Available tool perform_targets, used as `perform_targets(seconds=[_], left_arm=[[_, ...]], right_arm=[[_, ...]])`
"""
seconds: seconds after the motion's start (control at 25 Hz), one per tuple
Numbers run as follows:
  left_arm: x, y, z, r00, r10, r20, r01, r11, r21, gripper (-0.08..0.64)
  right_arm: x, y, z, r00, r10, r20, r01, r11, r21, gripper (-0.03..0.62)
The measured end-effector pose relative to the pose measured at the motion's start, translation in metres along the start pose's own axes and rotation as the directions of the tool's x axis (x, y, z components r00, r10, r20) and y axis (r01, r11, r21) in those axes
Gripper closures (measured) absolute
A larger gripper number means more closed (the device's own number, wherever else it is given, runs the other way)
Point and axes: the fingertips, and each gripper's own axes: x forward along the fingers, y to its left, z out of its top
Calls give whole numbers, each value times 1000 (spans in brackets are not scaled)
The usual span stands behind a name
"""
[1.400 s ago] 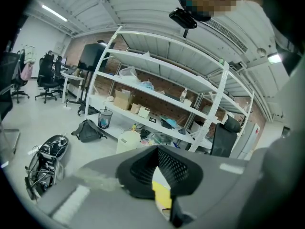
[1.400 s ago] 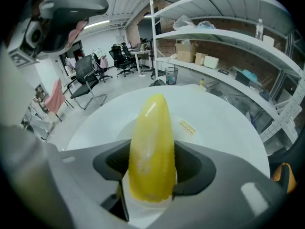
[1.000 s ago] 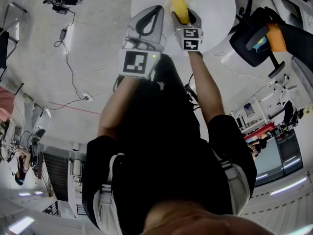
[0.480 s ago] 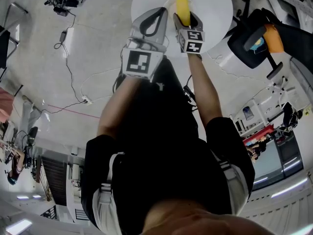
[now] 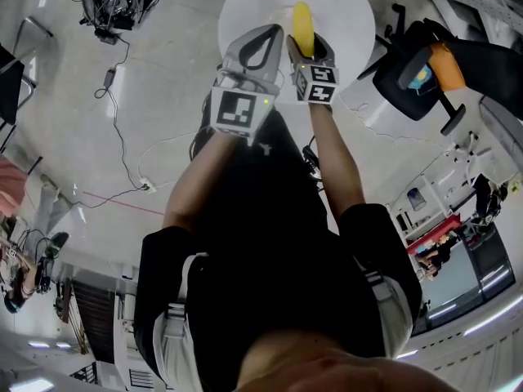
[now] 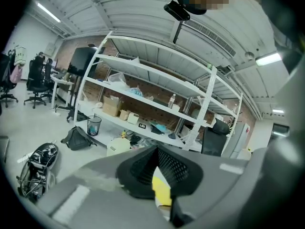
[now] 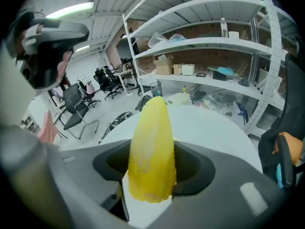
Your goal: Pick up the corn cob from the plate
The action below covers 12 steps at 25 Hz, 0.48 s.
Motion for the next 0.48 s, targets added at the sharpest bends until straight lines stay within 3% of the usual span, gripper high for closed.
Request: perform_targets(seconds=[0.48], left_arm=[[18,-22,46,992,-124,12,123,991,48,557]], right_arm=[[-40,3,68,988,-59,144,48,995,82,327]])
